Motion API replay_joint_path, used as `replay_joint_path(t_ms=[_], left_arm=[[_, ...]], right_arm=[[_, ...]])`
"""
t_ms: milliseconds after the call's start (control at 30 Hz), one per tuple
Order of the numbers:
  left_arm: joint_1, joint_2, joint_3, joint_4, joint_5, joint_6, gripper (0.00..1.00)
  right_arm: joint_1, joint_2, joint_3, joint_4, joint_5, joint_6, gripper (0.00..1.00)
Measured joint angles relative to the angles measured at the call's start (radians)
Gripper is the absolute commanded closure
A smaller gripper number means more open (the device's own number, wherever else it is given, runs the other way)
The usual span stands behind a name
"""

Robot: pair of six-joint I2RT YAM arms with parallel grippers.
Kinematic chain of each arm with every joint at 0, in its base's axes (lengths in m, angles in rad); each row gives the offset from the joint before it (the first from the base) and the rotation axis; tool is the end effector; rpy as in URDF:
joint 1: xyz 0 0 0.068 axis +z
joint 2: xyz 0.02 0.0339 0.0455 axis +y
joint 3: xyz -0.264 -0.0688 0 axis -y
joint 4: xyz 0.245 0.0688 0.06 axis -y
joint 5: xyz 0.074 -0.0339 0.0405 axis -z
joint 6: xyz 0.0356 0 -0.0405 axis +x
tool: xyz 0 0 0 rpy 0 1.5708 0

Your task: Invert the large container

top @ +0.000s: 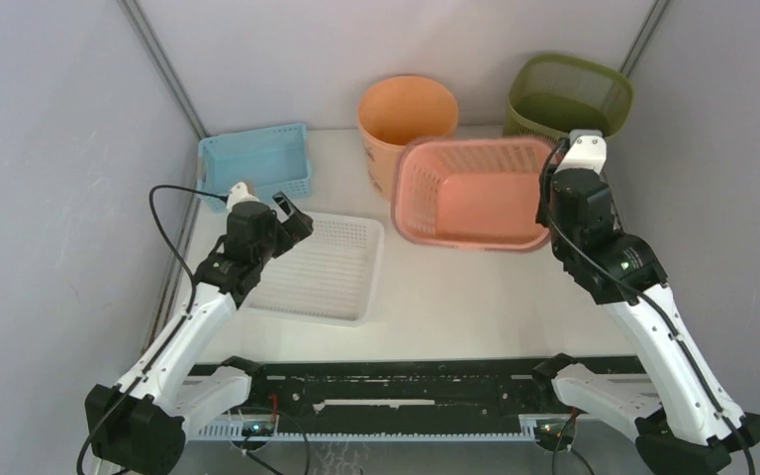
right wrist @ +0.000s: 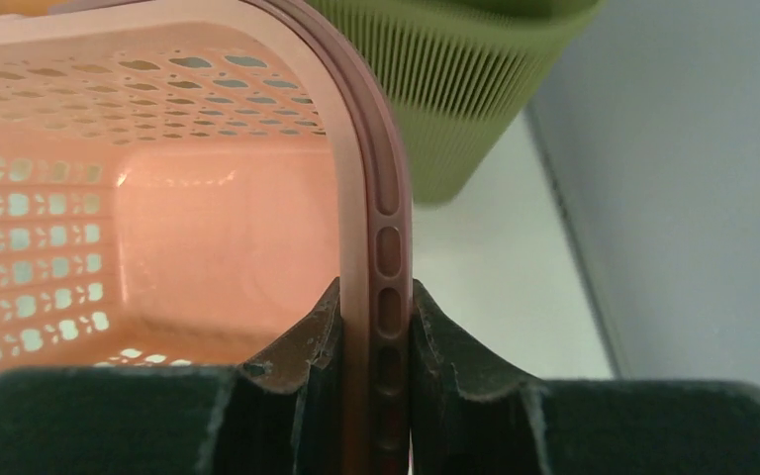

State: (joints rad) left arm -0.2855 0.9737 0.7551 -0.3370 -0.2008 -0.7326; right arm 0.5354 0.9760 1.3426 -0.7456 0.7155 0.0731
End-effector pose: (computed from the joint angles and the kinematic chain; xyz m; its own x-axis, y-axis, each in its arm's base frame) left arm 0.2095 -0.0541 0.2798 -0.4521 -0.5503 -0.7020 -0.2542 0.8338 -0.4900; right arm 0.1607 0.0682 0.4387 -0.3072 -0.1181 -0.9443 0.1620 0.9713 -0.1742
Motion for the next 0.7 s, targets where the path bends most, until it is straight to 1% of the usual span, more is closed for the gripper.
replay_joint_path(t_ms=[100, 233, 333, 433, 500, 600, 700], left_arm=[[-0.033, -0.011, 0.051, -0.036, -0.005, 0.007, 0.00], [-0.091, -0.041, 0.137, -0.100, -0.005, 0.016, 0.00], [-0.157, -0.043, 0.243, -0.147, -0.007, 0.026, 0.00], [-0.237, -0.029, 0.340, -0.182, -0.008, 0.039, 0.00], [-0.290, -0.009, 0.396, -0.203, -0.011, 0.048, 0.00], [-0.345, 0.026, 0.441, -0.226, -0.029, 0.054, 0.00], [-0.374, 0.067, 0.465, -0.253, -0.045, 0.060, 0.00]], right_arm=[[-0.096, -0.014, -0.046, -0.111, -0.193, 0.049, 1.00], [-0.207, 0.024, -0.089, -0.211, -0.465, 0.079, 1.00], [-0.255, 0.030, -0.129, -0.244, -0.586, 0.090, 1.00], [-0.276, 0.031, -0.169, -0.263, -0.652, 0.106, 1.00], [-0.282, 0.031, -0.179, -0.269, -0.667, 0.121, 1.00], [-0.283, 0.040, -0.182, -0.262, -0.676, 0.153, 1.00], [-0.262, 0.042, -0.238, -0.195, -0.674, 0.196, 1.00]])
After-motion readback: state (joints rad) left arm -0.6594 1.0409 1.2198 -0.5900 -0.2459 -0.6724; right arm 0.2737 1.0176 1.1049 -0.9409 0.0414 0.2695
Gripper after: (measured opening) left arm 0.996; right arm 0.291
